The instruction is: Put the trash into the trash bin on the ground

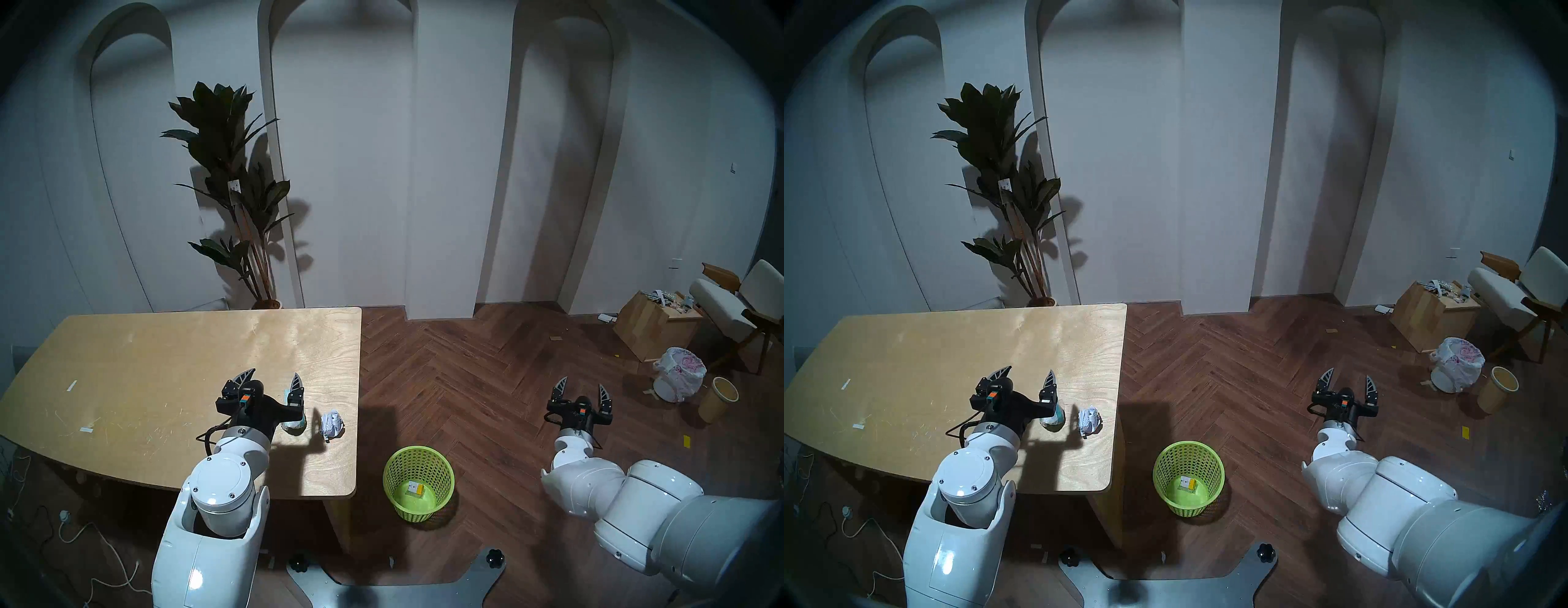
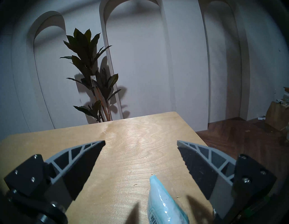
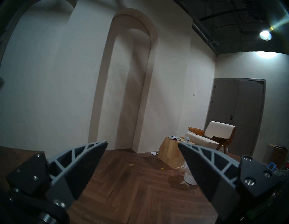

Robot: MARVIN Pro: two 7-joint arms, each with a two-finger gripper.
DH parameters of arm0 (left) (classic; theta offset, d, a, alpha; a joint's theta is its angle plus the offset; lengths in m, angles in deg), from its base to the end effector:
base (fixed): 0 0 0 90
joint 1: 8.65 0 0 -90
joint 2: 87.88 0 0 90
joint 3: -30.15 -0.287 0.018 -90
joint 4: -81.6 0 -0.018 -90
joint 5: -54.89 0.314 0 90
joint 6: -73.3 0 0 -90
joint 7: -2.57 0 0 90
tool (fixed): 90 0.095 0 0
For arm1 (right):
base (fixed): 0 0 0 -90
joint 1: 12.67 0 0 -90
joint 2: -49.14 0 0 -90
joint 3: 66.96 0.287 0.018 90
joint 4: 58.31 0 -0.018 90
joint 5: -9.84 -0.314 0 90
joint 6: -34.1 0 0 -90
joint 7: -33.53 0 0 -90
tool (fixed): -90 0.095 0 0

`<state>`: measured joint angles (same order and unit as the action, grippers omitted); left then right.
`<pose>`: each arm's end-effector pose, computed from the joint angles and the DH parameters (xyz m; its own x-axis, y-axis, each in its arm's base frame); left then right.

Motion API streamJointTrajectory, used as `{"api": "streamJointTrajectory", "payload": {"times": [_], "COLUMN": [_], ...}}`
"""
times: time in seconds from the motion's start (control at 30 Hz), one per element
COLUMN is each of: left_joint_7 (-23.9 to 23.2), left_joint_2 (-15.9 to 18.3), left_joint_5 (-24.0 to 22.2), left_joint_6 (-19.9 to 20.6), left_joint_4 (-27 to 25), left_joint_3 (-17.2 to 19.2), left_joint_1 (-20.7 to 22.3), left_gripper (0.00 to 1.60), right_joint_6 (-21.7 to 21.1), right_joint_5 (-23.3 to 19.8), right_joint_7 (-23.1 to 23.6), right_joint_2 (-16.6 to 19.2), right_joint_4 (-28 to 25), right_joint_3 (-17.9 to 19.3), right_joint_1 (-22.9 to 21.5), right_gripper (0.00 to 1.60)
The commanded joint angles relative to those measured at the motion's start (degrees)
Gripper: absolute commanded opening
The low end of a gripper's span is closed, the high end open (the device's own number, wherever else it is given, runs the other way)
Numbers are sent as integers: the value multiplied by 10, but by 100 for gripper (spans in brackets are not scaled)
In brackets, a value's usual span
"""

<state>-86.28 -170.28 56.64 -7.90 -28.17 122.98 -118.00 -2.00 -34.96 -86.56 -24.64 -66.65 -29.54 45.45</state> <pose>0.3309 0.0463 -0.3017 0.1428 -0.1690 0.9752 0.0230 -0.9845 -0.1739 0.4168 -0.1771 -0.4727 -0.0057 0.2241 0.9746 -0.4793 -0.8560 0.1940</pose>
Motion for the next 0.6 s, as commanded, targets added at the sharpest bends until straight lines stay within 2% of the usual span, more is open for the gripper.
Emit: {"api": "streamJointTrajectory", "payload": {"times": [0.0, 0.57], "left_joint_7": [-4, -19], "left_joint_2": [6, 17], "left_joint_5": [3, 9], "left_joint_6": [5, 40], "left_joint_4": [-11, -10], "left_joint_3": [1, 0], "left_joint_1": [14, 23], "left_gripper": [160, 160], "right_joint_6": [11, 11], "right_joint_5": [1, 9], "right_joint_7": [12, 46], "right_joint_2": [1, 6], "right_joint_4": [-3, -26], "right_joint_3": [-3, -14], "right_joint_1": [34, 68], "right_gripper": [160, 160]}}
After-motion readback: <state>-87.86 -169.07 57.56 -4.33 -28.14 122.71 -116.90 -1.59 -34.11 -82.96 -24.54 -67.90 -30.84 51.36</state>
